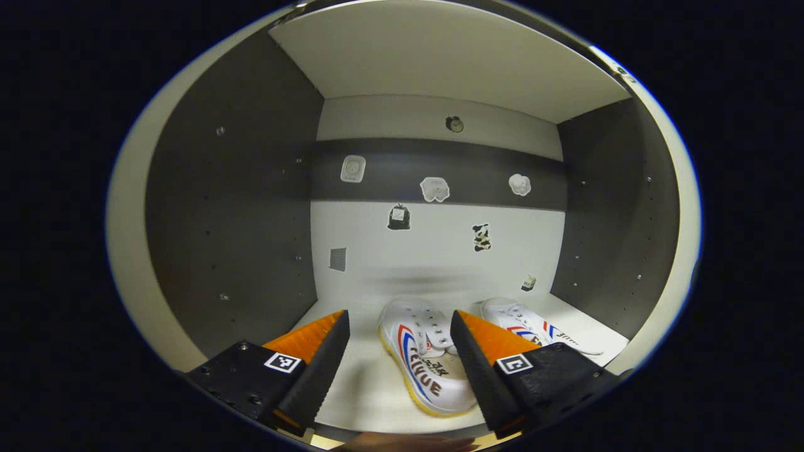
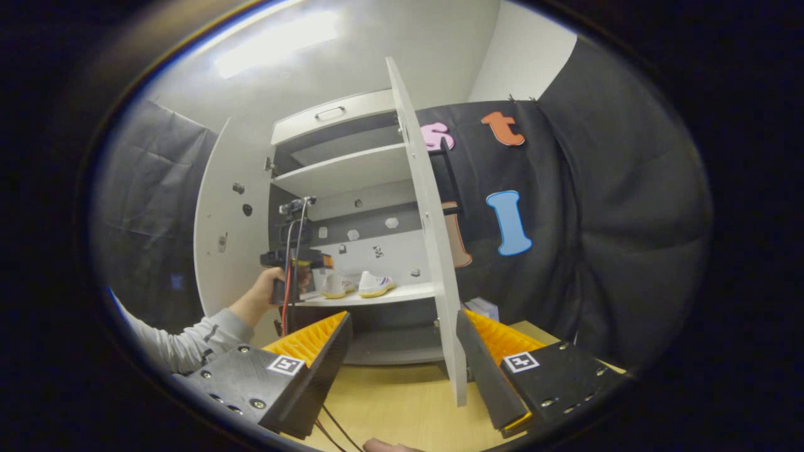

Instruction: Grab one shoe with the right hand and put it into the shoe cabinet, grab the other shoe with the left hand and put it into the shoe cabinet; then close the right door with the right hand and the left door with the left hand.

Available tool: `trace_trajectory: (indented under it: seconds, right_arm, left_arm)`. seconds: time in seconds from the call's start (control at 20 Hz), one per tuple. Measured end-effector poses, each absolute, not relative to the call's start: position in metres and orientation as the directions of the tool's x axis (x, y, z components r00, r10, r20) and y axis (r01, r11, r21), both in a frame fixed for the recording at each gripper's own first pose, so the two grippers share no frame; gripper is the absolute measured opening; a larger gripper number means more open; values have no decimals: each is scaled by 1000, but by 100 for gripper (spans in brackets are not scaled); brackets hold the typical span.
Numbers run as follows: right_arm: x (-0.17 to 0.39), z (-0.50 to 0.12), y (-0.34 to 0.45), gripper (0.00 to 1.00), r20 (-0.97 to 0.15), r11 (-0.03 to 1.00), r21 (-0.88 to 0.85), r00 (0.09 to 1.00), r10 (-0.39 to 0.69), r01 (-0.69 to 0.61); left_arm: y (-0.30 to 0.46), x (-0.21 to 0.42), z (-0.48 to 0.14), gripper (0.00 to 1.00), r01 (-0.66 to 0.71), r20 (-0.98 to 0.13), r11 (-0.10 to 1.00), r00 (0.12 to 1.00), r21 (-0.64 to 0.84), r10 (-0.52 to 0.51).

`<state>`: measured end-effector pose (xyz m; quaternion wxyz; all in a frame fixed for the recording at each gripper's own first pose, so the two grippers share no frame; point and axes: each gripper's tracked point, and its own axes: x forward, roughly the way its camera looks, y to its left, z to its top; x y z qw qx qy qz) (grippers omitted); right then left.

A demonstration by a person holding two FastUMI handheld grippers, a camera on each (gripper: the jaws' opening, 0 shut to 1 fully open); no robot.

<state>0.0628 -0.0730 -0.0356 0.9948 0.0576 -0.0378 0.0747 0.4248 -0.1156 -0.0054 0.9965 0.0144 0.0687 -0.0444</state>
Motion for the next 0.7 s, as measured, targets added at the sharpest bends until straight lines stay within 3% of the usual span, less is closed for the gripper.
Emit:
trace_trajectory:
  seconds: [0.05, 0.15, 0.35, 0.7]
  right_arm:
    - [58, -37, -78, 99, 82, 984, 103, 987, 135, -144]
    - [47, -35, -91, 99, 84, 988, 90, 990, 116, -124]
    - [37, -34, -128, 99, 85, 998, 55, 996, 25, -29]
    - [25, -10, -196, 98, 65, 996, -1, 994, -85, 85]
  left_arm:
    - [-121, 411, -1, 95, 110, -115, 992, 988, 57, -103]
    - [-132, 383, 5, 99, 139, -87, 984, 988, 112, -130]
    - [-144, 315, 3, 98, 154, -34, 974, 988, 169, -150]
    - [-135, 188, -22, 98, 168, -26, 976, 986, 139, -166]
